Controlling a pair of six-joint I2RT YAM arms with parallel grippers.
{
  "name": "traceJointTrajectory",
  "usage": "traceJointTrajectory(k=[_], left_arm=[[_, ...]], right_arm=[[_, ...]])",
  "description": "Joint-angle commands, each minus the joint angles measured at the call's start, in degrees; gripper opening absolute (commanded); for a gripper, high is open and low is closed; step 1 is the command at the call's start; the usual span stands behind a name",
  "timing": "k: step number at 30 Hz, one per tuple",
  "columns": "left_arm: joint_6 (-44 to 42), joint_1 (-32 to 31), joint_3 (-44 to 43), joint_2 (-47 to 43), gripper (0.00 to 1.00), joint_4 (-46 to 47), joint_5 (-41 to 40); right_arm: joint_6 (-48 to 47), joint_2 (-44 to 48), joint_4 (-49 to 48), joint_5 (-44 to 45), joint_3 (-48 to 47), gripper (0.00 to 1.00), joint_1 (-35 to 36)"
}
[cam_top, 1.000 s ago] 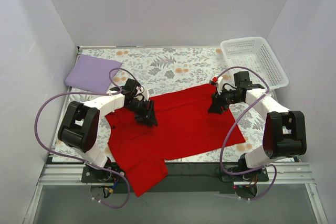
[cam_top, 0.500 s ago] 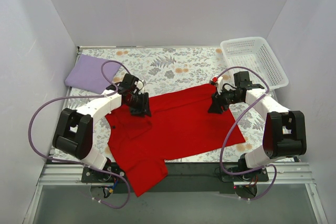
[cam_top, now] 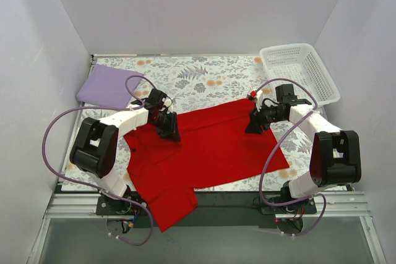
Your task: Fold and stack the t-shirts
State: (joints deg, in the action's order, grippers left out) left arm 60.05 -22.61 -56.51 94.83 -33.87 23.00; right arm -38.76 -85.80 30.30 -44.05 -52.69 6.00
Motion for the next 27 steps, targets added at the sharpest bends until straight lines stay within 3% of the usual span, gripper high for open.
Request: traceJointTrajectory(k=[1, 11, 15, 19, 21, 24, 27], left_arm=[[-0.2, -0.24, -0.53, 1.32, 0.22, 1.26, 4.5], [1.82, -2.43, -1.41, 3.87, 0.18, 3.72, 7.76], [2.7, -3.75, -2.2, 5.98, 0.08, 4.95, 8.2], [2.88, -4.63, -2.73, 6.95, 0.08, 5.13, 8.55], [2.96, -4.9, -2.81, 6.78, 0.1, 5.3, 8.9], [3.05, -4.81, -3.34, 5.46, 0.27, 5.04, 8.47], [3.23, -4.9, -3.87, 1.6, 0.37, 4.34, 2.16]], right_arm=[[0.0, 0.81, 0.28, -0.77, -0.05, 0.5, -0.29], [0.0, 1.07, 0.19, -0.77, -0.14, 0.5, -0.37], [0.0, 1.07, 0.28, -0.86, 0.04, 0.5, -0.46], [-0.08, 1.25, 0.19, -0.77, 0.04, 0.5, -0.55], [-0.08, 1.16, 0.19, -0.86, 0.04, 0.5, -0.64], [-0.17, 1.25, 0.37, -0.86, 0.04, 0.5, -0.64], [-0.35, 1.51, 0.28, -0.6, 0.22, 0.5, -0.64]])
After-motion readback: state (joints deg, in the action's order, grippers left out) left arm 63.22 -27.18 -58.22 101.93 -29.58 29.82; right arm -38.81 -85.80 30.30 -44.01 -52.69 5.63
